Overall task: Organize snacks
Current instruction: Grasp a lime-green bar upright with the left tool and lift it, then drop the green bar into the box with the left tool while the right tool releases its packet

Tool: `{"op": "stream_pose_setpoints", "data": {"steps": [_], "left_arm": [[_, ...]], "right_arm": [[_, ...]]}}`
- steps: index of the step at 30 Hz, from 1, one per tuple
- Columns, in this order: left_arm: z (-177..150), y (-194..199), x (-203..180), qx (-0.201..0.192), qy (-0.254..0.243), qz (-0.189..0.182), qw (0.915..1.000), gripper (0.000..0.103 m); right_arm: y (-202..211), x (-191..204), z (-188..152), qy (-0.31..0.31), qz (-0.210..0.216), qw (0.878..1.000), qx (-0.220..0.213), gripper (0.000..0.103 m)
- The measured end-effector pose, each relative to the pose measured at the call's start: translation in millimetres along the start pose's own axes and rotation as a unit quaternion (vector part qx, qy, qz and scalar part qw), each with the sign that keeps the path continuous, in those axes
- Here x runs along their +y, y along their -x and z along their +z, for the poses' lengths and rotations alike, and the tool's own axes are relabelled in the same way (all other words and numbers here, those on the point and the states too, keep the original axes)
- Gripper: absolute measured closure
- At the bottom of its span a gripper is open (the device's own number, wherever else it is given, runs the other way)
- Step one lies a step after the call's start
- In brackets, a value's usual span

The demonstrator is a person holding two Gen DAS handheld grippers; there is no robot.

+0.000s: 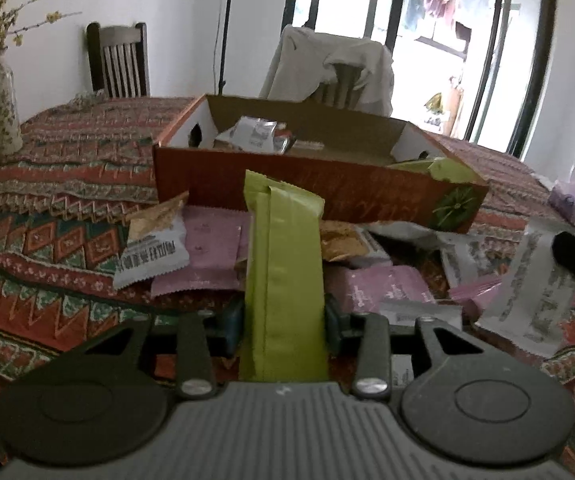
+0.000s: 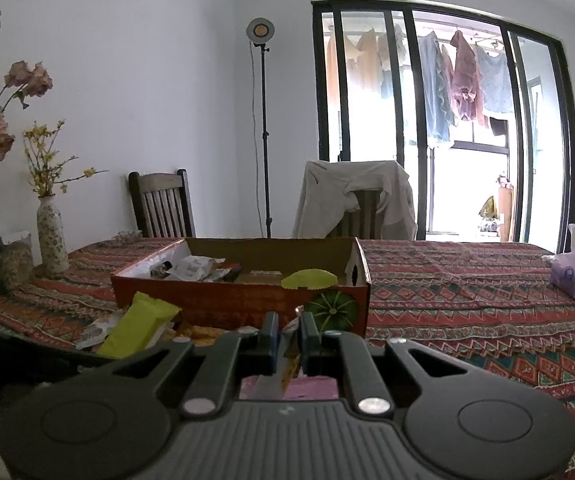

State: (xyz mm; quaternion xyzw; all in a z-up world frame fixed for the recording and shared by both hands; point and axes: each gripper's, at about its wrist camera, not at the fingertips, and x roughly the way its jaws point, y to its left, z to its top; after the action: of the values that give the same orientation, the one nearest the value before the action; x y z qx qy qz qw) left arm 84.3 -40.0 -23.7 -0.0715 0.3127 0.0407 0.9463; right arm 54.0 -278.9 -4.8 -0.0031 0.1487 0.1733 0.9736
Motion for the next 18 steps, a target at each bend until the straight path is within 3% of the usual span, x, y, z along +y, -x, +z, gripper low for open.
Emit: {"op": "stream_pose_setpoints", "data": {"steps": [18], "left_arm": [[33,54,3,-0.085,-0.011,-0.044,0.9954,0.062]], "right_arm": [[20,9,29,0.007,-0.012,0.999,-0.042,0.093]]}}
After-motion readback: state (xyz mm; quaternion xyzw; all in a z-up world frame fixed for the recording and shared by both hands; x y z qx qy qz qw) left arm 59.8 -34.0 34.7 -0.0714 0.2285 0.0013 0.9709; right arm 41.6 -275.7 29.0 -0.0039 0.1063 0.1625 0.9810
